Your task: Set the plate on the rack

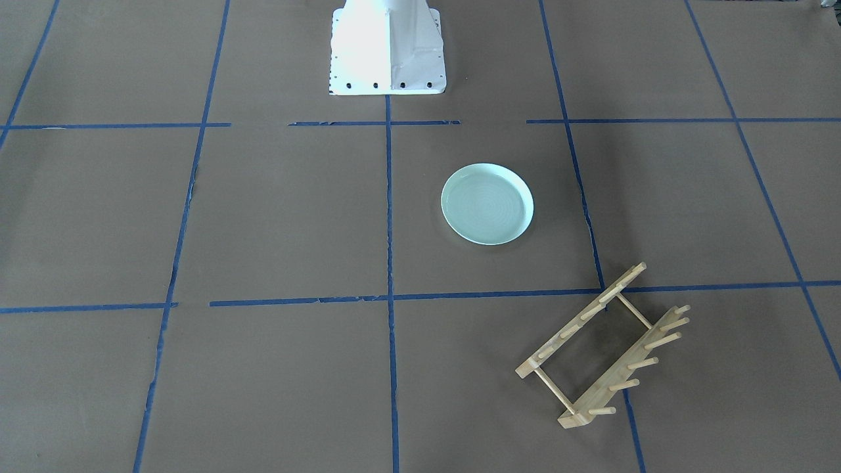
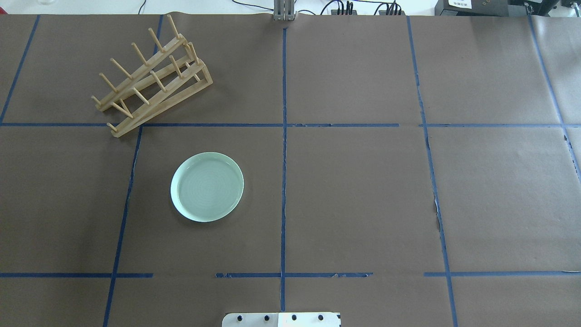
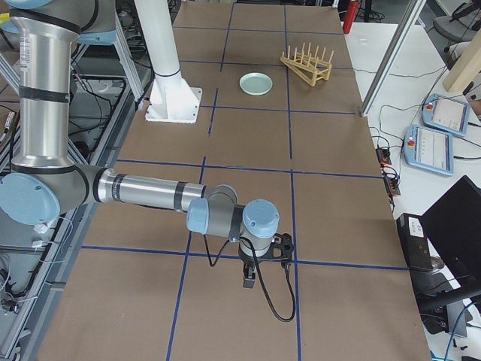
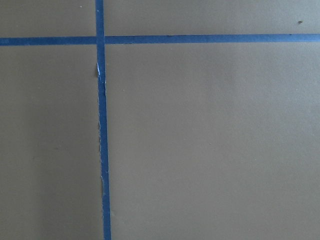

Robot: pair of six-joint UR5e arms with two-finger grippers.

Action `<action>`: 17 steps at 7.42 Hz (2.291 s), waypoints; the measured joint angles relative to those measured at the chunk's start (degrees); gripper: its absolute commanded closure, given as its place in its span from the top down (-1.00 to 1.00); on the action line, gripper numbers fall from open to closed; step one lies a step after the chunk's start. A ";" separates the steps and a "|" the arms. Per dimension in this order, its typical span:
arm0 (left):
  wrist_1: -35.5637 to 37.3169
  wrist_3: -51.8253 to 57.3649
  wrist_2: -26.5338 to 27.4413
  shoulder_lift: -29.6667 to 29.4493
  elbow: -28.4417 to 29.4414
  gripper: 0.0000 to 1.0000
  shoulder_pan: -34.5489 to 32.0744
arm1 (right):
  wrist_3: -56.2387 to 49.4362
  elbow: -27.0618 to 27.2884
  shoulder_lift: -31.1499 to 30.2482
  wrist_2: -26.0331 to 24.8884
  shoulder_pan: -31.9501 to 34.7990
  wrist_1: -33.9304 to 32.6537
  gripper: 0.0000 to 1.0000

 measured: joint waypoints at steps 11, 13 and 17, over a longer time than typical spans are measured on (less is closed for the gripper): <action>0.13 -31.07 2.82 -12.83 -14.49 1.00 18.84 | 0.00 0.00 0.00 0.00 0.00 0.00 1.00; 2.60 -44.00 7.89 -19.17 -16.86 1.00 28.22 | 0.00 0.00 0.00 0.00 -0.01 0.00 1.00; 12.91 -57.40 13.47 -33.01 -17.02 1.00 42.77 | 0.00 0.00 0.00 0.00 0.01 0.00 1.00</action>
